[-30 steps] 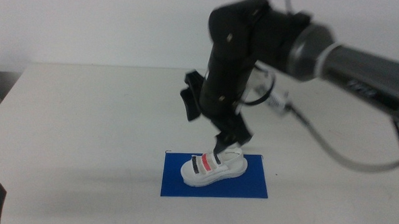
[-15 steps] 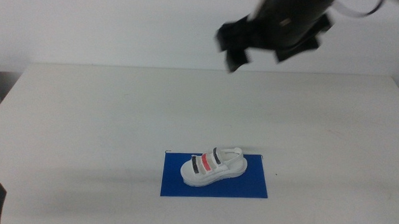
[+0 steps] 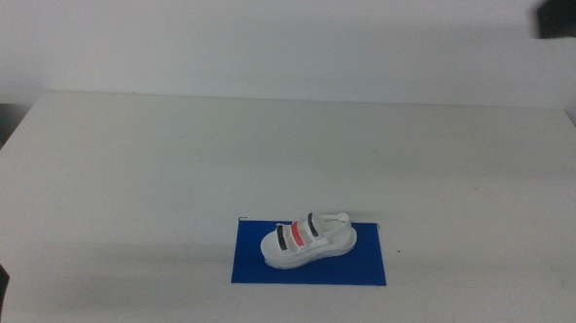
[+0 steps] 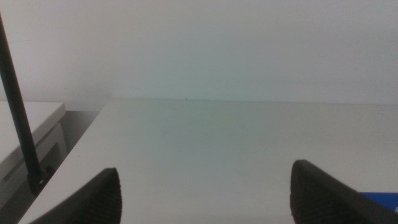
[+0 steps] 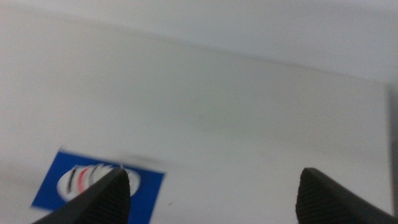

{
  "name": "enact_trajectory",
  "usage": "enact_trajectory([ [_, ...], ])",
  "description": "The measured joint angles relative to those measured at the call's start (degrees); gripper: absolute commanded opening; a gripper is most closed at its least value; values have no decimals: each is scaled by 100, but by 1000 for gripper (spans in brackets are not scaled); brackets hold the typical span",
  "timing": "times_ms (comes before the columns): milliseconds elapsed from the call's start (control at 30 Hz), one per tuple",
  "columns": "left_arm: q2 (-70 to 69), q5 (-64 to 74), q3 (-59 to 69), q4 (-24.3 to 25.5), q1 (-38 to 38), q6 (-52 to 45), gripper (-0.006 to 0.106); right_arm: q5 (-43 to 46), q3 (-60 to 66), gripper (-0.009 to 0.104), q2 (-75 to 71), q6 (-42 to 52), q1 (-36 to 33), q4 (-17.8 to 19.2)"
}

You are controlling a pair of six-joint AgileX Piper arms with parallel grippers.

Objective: Use one arm to grab the shoe from the table and place it on the mat.

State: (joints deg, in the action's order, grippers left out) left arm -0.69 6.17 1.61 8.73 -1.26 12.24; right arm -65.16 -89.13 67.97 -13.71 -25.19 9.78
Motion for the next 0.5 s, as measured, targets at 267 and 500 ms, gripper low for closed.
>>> enact_trajectory([
  [267, 0, 0, 0, 0, 0, 0, 92, 2200, 2781, 78, -2570, -63, 887, 65],
  [500, 0, 0, 0, 0, 0, 0, 92, 3410, 5097, 78, -4636, -63, 959, 59],
])
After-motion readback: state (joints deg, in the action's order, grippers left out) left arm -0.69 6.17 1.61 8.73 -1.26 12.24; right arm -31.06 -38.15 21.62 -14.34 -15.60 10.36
